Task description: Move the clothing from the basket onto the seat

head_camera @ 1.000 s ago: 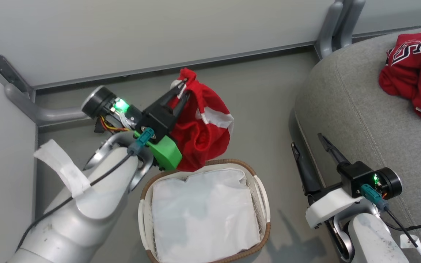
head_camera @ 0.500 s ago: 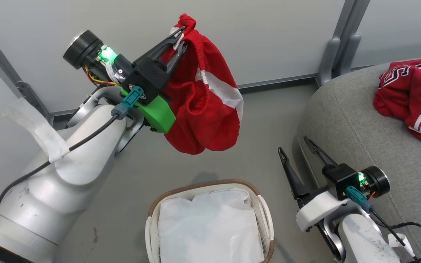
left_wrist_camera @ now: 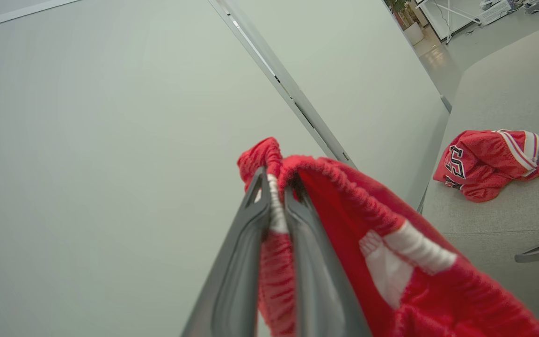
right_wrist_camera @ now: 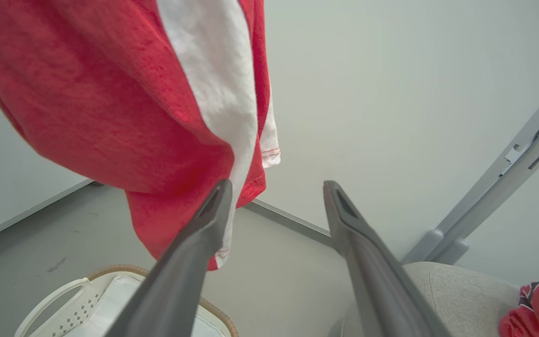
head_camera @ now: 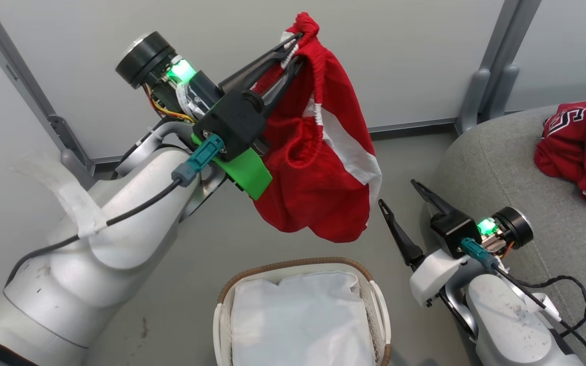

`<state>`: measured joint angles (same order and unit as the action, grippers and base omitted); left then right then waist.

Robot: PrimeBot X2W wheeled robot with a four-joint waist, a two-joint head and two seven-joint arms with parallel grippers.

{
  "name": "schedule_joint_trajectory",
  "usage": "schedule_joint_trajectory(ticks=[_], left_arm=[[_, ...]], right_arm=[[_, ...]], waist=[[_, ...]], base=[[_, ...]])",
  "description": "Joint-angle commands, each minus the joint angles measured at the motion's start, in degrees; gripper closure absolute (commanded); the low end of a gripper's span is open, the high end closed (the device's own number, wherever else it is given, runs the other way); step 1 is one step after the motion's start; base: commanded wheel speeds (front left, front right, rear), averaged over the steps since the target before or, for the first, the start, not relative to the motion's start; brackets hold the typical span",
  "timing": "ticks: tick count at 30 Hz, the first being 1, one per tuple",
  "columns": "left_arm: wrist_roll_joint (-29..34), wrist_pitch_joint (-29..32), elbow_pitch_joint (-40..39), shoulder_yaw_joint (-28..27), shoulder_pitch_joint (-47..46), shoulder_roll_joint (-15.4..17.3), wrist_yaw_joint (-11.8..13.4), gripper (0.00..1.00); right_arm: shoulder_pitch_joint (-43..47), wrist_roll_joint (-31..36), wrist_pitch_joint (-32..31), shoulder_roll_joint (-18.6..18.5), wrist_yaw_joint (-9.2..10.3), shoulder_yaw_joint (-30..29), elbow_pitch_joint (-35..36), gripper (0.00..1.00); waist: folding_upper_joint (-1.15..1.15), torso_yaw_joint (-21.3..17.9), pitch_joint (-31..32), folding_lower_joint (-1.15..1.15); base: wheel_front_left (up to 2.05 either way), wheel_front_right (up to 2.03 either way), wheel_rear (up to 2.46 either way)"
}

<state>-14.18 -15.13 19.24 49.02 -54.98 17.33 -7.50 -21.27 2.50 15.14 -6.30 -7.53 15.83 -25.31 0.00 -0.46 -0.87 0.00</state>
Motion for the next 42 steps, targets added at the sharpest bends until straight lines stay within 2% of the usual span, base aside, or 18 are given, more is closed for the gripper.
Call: schedule_joint_trajectory(ticks=[1,12,13,14,15,16,17,22,33,35,36,37,38,42], left_arm=[[-0.43,0.00,-0.63,0.34,0.26,-0.14,0.04,1.00],[-1.09,0.02,-4.00,2.96,1.30,-1.02,0.04,1.00],[-1.28,0.02,-4.08,3.08,1.55,-0.99,0.03,1.00],[-1.44,0.02,-4.10,3.13,1.74,-0.95,0.03,1.00],[-1.65,0.02,-4.06,3.10,1.97,-0.87,0.03,1.00],[-1.84,0.02,-3.93,3.02,2.25,-0.85,0.03,1.00],[-1.95,0.01,-3.81,2.89,2.58,-0.79,0.06,1.00],[-3.24,0.02,-3.26,1.84,4.59,-0.80,0.40,1.00],[-8.50,0.02,-0.69,-3.47,14.42,-2.29,2.65,0.98],[-9.10,0.02,-0.23,-4.83,17.02,-3.18,3.07,0.84],[-9.20,0.02,-0.04,-5.50,18.15,-3.55,3.19,0.71],[-9.60,0.02,0.23,-6.39,19.54,-4.12,3.41,0.45],[-9.70,0.02,0.54,-6.98,20.74,-4.64,3.29,0.00],[-9.57,0.02,1.29,-10.19,25.17,-6.95,3.08,0.00]], right_arm=[[-1.25,-0.89,0.01,-0.82,0.08,1.15,-0.92,0.00],[-10.21,-10.65,0.02,-5.94,0.08,18.53,-7.68,0.00],[-10.90,-11.83,0.02,-6.27,0.08,19.86,-7.68,0.29],[-11.34,-12.63,0.02,-6.45,0.08,20.82,-7.51,0.53],[-11.74,-13.49,0.02,-6.67,0.08,21.85,-7.34,0.70],[-11.99,-14.00,0.02,-6.85,0.08,22.48,-7.15,0.80],[-12.29,-14.73,0.02,-6.93,0.08,22.98,-6.82,1.00],[-12.41,-16.30,0.02,-6.43,0.08,23.07,-5.05,1.00],[-10.47,-14.21,0.02,-4.39,0.08,13.44,-1.83,1.00],[-10.19,-13.63,0.02,-4.12,0.08,12.05,-1.09,1.00],[-10.22,-13.29,0.02,-4.14,0.08,11.46,-0.71,1.00],[-10.27,-12.90,0.02,-4.19,0.08,10.90,-0.34,1.00],[-10.31,-12.69,0.02,-4.15,0.08,10.52,-0.06,1.00],[-10.61,-11.95,0.02,-4.15,0.08,9.11,1.31,1.00]], waist=[[0.00,0.48,0.21,0.00],[0.00,2.20,0.62,0.00],[0.00,2.30,0.62,0.00],[0.00,2.36,0.60,0.00],[0.00,2.40,0.57,0.00],[0.00,2.43,0.54,0.00],[0.00,2.45,0.49,0.00],[0.00,2.31,0.14,0.00],[0.00,1.51,-0.63,0.00],[0.00,1.41,-0.87,0.00],[0.00,1.33,-1.06,0.00],[0.00,1.26,-1.26,0.00],[0.00,1.21,-1.39,0.00],[0.00,1.04,-1.86,0.00]], base=[[0.00,0.00,0.00],[0.00,0.00,0.00],[0.00,0.00,0.00],[0.00,0.00,0.00],[0.00,0.00,0.00],[0.00,0.00,0.00],[0.00,0.00,0.00],[0.00,0.00,0.00],[0.00,0.00,0.00],[0.00,0.00,0.00],[0.00,0.00,0.00],[0.00,0.00,0.00],[0.00,0.00,0.00],[0.00,0.00,0.00]])
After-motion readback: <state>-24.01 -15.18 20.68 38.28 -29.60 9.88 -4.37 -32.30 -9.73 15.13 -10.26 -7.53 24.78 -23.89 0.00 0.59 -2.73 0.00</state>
